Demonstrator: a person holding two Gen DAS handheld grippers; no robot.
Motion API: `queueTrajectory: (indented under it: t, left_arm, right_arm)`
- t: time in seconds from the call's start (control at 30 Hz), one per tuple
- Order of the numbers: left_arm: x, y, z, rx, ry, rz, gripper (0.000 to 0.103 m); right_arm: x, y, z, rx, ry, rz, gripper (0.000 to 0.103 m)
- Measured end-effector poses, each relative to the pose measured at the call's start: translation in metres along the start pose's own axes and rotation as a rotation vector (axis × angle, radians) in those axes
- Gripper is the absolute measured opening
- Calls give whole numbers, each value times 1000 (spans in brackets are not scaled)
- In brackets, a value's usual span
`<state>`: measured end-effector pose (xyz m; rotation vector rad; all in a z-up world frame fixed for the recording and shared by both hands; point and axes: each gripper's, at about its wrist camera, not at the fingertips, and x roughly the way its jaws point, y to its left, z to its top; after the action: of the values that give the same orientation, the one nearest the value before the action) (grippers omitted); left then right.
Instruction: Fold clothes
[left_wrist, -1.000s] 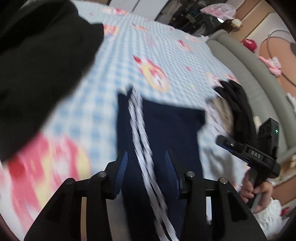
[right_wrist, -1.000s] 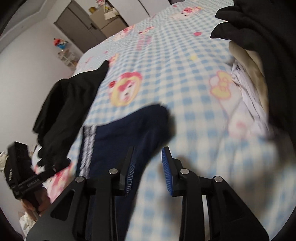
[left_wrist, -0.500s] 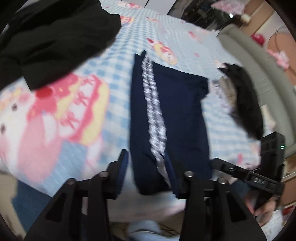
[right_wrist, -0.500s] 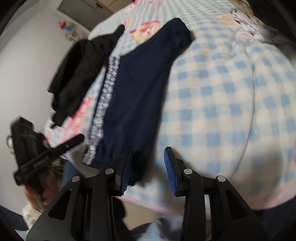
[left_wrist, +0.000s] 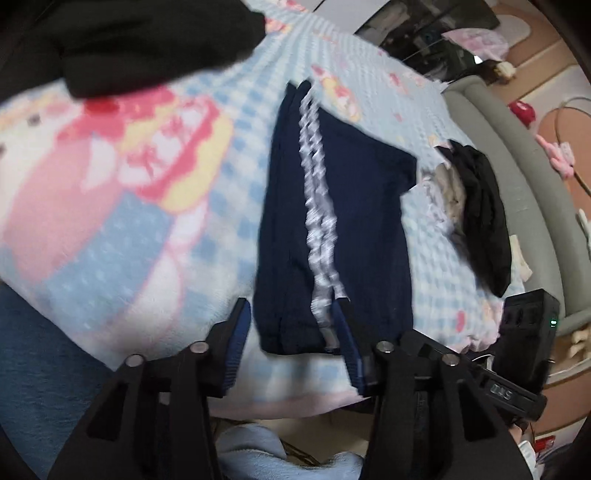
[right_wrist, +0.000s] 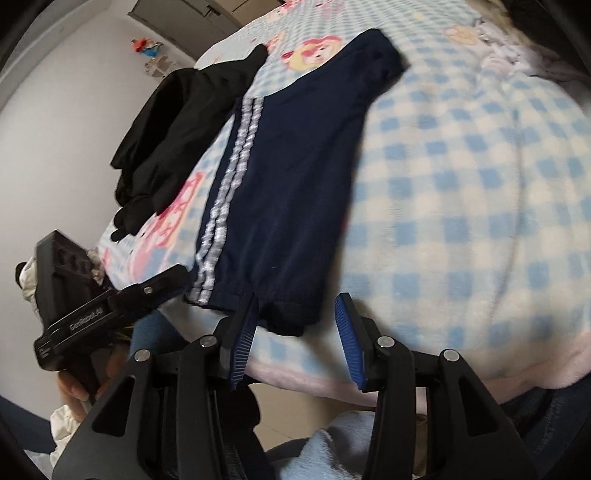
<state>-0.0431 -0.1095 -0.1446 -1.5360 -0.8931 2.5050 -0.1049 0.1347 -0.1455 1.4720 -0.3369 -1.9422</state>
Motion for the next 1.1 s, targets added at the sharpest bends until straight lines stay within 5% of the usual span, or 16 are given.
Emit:
queueTrajectory:
  t: [0.13,0.2,0.3,1.1]
  left_arm:
    - [10,0,-5,-10,17,-13,46]
    - [10,-5,-6,6,18,-28,30]
    - [9,-6,-5,25,16,-41,24]
    - [-15,9,-38,-37,81,-137,23]
  right_arm:
    - [22,2,-7,-18,33,-25,46]
    - [23,1,-8,-21,26,-17,44]
    - [14,5,-8,-51,10,4,22]
    - [-6,17,-50,-78,59,36,16]
